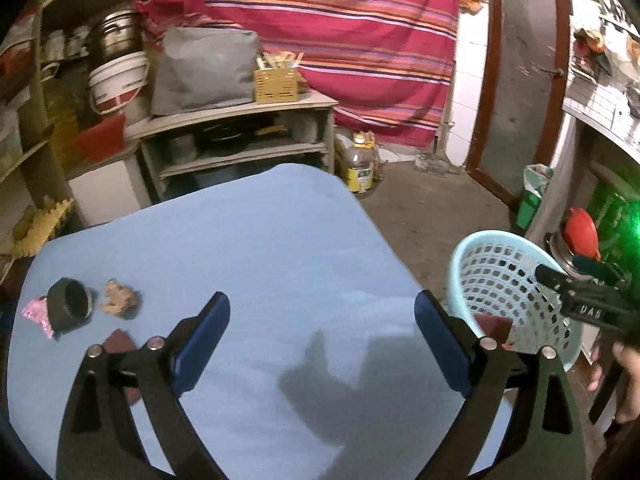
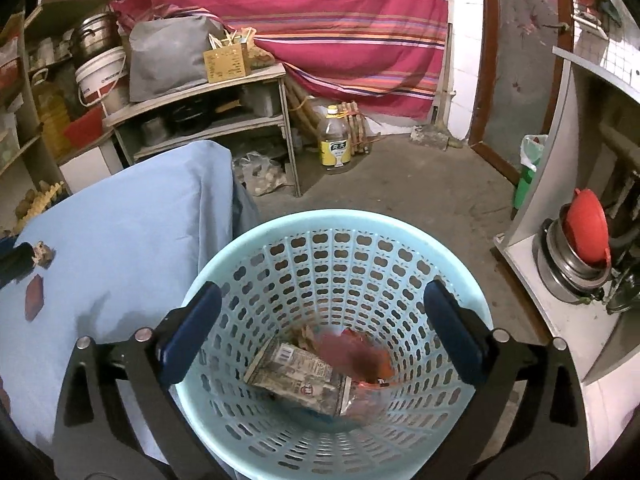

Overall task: Collect trash
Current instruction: 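Move both open tools back over the remaining trash on the table, then grasp the maroon scouring pad with the right tool while the left tool grasps the brown paper ball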

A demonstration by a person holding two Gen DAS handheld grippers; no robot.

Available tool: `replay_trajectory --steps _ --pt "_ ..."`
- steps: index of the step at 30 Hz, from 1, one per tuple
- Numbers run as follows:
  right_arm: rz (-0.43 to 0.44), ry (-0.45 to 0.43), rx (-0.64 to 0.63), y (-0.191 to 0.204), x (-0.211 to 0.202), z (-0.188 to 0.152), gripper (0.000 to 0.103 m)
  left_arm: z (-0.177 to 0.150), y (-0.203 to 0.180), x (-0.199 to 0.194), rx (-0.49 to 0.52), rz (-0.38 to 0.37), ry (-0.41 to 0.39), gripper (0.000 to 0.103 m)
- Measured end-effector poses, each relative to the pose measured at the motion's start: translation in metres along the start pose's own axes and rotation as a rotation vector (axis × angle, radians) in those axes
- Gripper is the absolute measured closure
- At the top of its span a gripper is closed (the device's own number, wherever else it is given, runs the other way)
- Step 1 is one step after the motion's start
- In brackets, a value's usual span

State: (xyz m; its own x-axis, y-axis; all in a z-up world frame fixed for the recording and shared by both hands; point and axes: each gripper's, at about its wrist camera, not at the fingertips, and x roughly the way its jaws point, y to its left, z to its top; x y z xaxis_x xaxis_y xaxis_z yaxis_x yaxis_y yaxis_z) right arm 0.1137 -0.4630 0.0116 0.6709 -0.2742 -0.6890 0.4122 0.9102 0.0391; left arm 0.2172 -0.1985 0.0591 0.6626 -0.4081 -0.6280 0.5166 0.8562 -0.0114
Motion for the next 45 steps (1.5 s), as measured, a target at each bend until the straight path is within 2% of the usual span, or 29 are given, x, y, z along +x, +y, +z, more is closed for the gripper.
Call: replay_trajectory --steps 3,6,14,20,26,29,35,45 --pt "0.016 -0.007 0.021 0.013 -0.002 -0.001 0.004 -0.008 0.03 -0.009 -0.02 0.026 -0.009 0.011" --pt "0.041 -0.018 0.007 0.043 -0.003 -0.003 0.004 -0.018 0.07 -0.017 -0.048 0.069 -0.011 0.008" --pt "0.175 -0.025 -0.115 0.163 0.009 -0.022 0.004 -0.054 0.183 -0.027 -0.115 0.226 0.008 0.007" --pt "0.278 0.033 -0.238 0.256 0.028 -0.042 0.004 -0.081 0.268 -0.019 -0.183 0.335 0.048 0.006" --pt "0.363 0.072 -0.332 0.333 0.038 -0.053 0.004 -0.093 0.323 -0.013 -0.246 0.347 0.089 0.006" --pt "0.401 0.093 -0.399 0.37 0.042 -0.058 0.004 -0.094 0.341 -0.017 -0.294 0.327 0.085 0.006" --pt "0.443 0.138 -0.472 0.42 0.053 -0.069 0.004 -0.101 0.372 -0.027 -0.345 0.369 0.088 0.006" --pt "0.406 0.185 -0.527 0.449 0.068 -0.072 0.005 -0.106 0.381 -0.029 -0.379 0.372 0.1 0.006"
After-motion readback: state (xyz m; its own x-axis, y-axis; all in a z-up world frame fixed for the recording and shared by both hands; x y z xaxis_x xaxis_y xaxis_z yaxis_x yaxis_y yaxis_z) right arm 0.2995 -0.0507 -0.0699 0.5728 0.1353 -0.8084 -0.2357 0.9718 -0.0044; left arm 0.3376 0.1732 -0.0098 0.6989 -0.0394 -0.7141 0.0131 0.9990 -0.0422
